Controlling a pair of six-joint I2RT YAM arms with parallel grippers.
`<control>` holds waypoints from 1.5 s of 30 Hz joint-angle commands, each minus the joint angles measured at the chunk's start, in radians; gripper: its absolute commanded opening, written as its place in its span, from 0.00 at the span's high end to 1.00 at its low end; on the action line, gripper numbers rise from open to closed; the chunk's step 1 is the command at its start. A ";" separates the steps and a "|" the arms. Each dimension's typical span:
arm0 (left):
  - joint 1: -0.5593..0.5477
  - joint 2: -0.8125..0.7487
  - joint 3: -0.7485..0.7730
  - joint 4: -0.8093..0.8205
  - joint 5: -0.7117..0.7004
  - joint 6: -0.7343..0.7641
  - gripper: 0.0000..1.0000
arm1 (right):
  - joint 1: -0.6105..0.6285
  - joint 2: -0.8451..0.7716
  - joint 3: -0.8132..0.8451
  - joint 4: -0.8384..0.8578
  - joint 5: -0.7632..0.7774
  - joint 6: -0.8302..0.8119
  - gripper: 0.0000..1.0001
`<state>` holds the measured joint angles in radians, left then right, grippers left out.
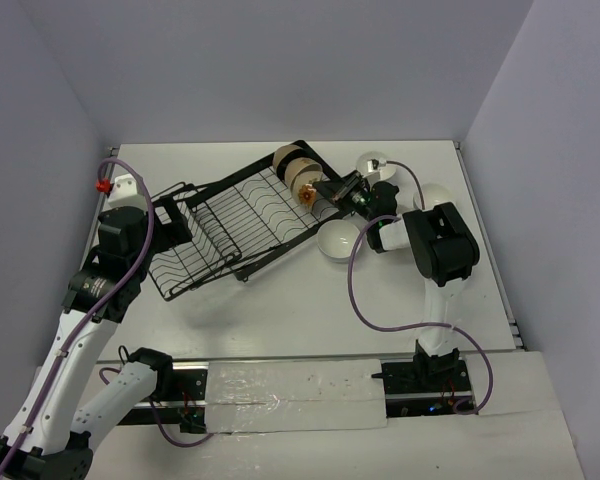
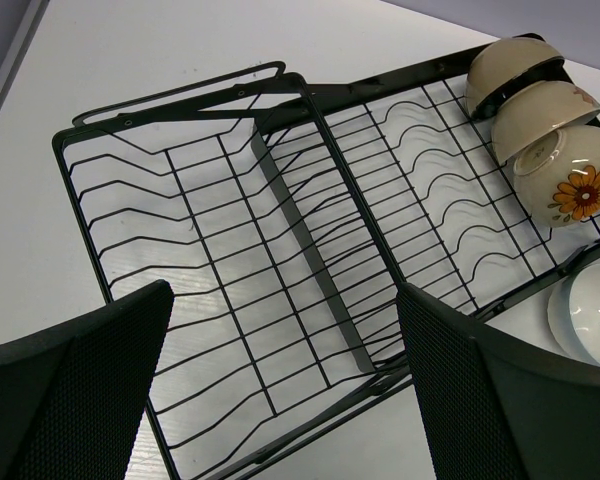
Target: Load the bowls into the dish rack
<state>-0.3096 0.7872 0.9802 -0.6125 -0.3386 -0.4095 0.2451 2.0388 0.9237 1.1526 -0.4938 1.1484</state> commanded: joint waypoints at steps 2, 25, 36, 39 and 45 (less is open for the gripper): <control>-0.005 -0.014 0.035 0.000 -0.011 -0.018 0.01 | -0.009 -0.049 -0.035 0.038 0.054 -0.009 0.87; -0.005 -0.013 0.057 -0.006 -0.004 -0.028 0.01 | 0.006 -0.371 -0.057 -0.436 0.103 -0.340 0.38; -0.005 0.009 0.031 0.056 0.035 -0.043 0.01 | 0.112 -0.634 0.168 -1.445 0.369 -0.921 0.33; -0.005 0.015 0.017 0.080 0.056 -0.055 0.01 | 0.186 -0.635 0.194 -1.595 0.452 -0.978 0.33; -0.005 0.020 0.011 0.091 0.075 -0.071 0.01 | 0.310 -0.582 0.204 -1.713 0.483 -0.984 0.34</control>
<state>-0.3096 0.8043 0.9920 -0.5701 -0.2924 -0.4583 0.5198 1.4380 1.0973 -0.4305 -0.0620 0.2100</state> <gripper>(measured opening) 0.991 0.668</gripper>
